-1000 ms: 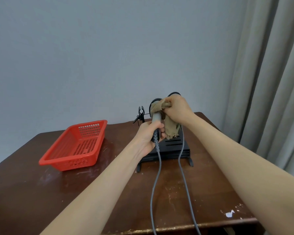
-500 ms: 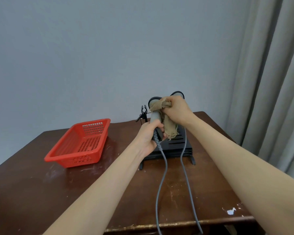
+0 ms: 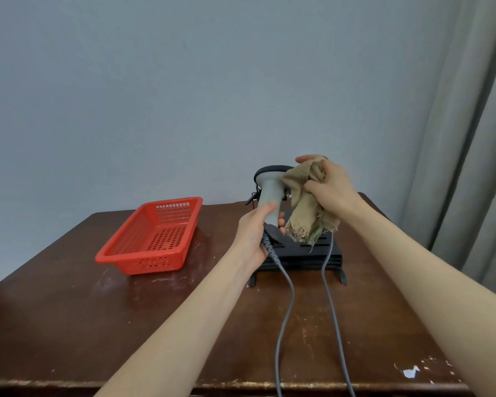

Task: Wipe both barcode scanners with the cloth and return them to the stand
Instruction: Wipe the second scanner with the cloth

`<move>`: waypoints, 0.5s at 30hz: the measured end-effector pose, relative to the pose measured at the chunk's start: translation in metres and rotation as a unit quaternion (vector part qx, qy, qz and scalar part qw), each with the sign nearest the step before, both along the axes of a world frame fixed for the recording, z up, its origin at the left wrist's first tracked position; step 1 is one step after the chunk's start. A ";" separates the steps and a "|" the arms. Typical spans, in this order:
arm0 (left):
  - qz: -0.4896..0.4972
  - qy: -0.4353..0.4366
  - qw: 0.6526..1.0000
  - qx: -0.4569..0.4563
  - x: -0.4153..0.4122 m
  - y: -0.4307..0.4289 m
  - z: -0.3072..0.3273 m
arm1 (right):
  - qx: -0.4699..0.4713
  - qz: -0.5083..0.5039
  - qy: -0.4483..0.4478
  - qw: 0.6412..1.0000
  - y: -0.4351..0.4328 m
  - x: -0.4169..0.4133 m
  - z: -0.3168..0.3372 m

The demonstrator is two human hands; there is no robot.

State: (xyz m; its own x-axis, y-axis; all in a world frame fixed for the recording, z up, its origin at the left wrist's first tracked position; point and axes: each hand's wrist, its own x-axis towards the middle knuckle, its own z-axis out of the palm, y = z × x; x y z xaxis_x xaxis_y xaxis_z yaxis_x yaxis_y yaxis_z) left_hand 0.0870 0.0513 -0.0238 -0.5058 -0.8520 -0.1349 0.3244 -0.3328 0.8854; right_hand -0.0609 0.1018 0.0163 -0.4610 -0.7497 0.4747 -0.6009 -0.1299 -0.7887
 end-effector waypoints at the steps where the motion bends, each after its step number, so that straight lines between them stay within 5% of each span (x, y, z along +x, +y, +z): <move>1: 0.004 0.002 1.000 -0.003 0.000 0.000 -0.001 | -0.003 0.011 0.007 1.000 0.001 0.002 0.000; 15: 0.041 0.008 0.999 0.016 -0.004 0.008 -0.010 | 0.020 0.010 0.195 0.981 -0.017 0.025 -0.011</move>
State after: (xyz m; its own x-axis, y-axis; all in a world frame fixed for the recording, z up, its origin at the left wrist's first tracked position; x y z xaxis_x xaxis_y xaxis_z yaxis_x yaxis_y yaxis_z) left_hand 0.0826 0.0597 -0.0339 -0.4377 -0.8856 -0.1553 0.3651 -0.3329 0.8694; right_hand -0.0358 0.0849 0.0054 -0.2357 -0.7782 0.5821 -0.8554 -0.1181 -0.5043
